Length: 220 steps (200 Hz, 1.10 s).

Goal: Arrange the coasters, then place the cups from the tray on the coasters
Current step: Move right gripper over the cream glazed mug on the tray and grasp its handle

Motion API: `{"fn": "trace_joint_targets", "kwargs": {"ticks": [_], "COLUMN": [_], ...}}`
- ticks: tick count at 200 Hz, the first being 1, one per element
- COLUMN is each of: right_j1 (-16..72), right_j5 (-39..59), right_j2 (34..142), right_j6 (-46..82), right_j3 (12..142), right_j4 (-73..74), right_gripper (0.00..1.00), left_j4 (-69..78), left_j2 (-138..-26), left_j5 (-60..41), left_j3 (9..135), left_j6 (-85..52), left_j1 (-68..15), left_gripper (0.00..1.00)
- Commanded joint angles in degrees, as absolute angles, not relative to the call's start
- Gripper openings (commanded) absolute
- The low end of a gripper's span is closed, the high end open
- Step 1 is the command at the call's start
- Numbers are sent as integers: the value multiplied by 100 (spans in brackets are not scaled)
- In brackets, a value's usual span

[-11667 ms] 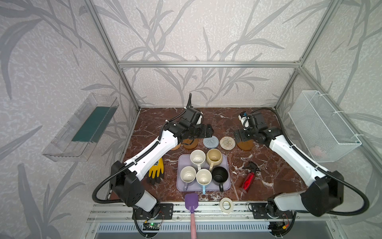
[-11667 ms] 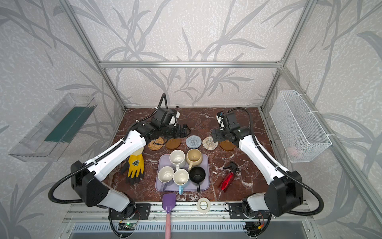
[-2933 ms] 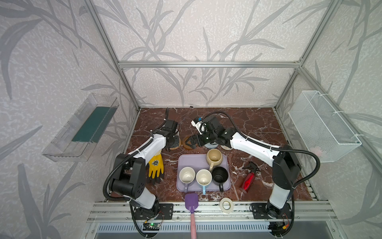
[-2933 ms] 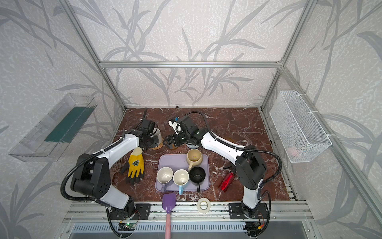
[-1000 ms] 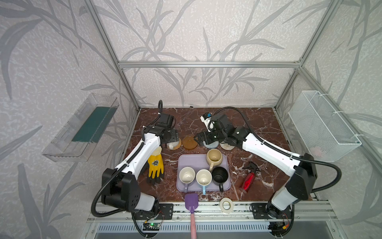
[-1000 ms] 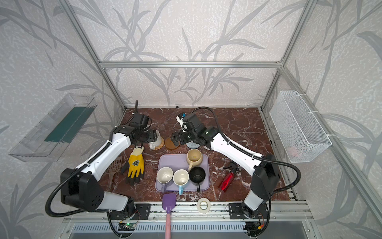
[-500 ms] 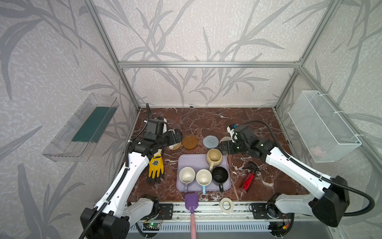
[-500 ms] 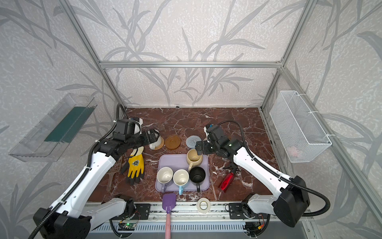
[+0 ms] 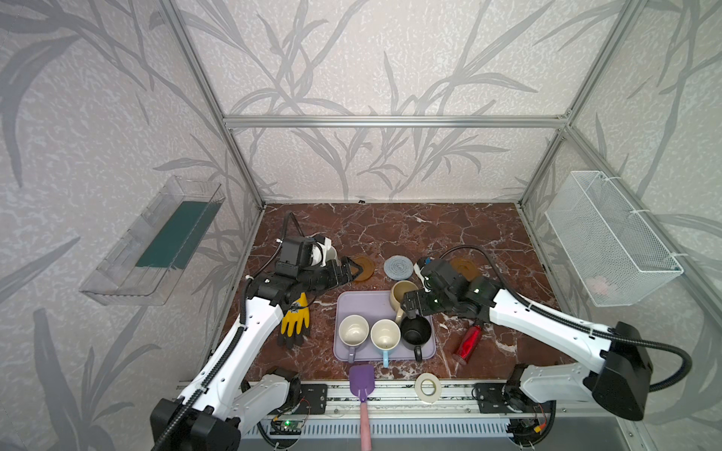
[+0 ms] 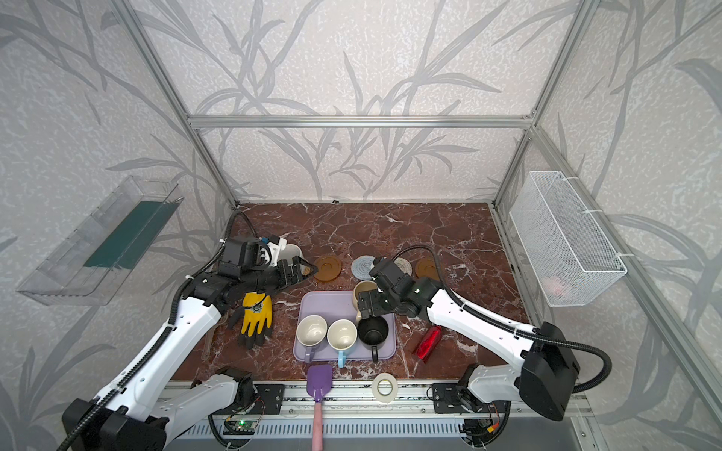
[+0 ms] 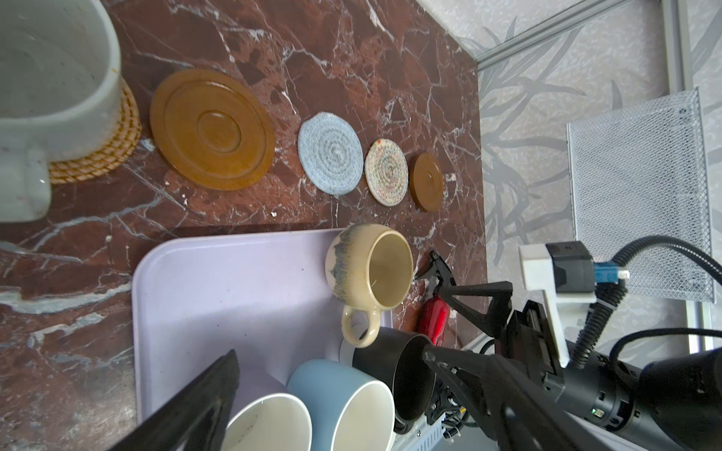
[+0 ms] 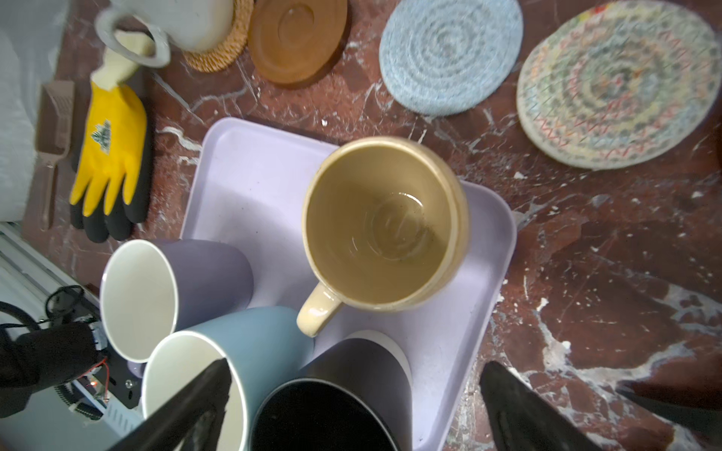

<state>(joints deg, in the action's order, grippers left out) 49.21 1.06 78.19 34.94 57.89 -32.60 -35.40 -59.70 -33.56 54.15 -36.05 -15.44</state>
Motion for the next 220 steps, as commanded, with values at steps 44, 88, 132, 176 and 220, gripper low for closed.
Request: {"fn": "trace_joint_targets", "kwargs": {"ticks": [44, 88, 132, 176, 220], "right_j1": [5150, 5206, 5282, 5290, 5320], "right_j5": [-389, -476, -561, -680, -920], "right_j2": [8545, 8792, 8897, 9213, 9342], "right_j6": [3922, 3955, 4026, 4018, 4028], "right_j3": [6215, 6137, 6017, 6217, 6289], "right_j4": [-3319, -3205, -2971, -3174, -3323], "right_gripper": [97, 96, 89, 87, 81], "left_j4": [-3515, -3048, -3113, -3023, -3032], "left_j2": [-5872, -5740, -5800, -5730, -5791], "left_j5": [-3383, -3466, -3444, -3375, -3340], "left_j3": [5175, 4754, 4764, 4701, 4720], "left_j6": [-3384, -3722, -3640, -3709, -3730], "left_j1": [-1626, -1692, -1731, -1766, -1806], "left_gripper": [99, 99, 99, 99, 99]}}
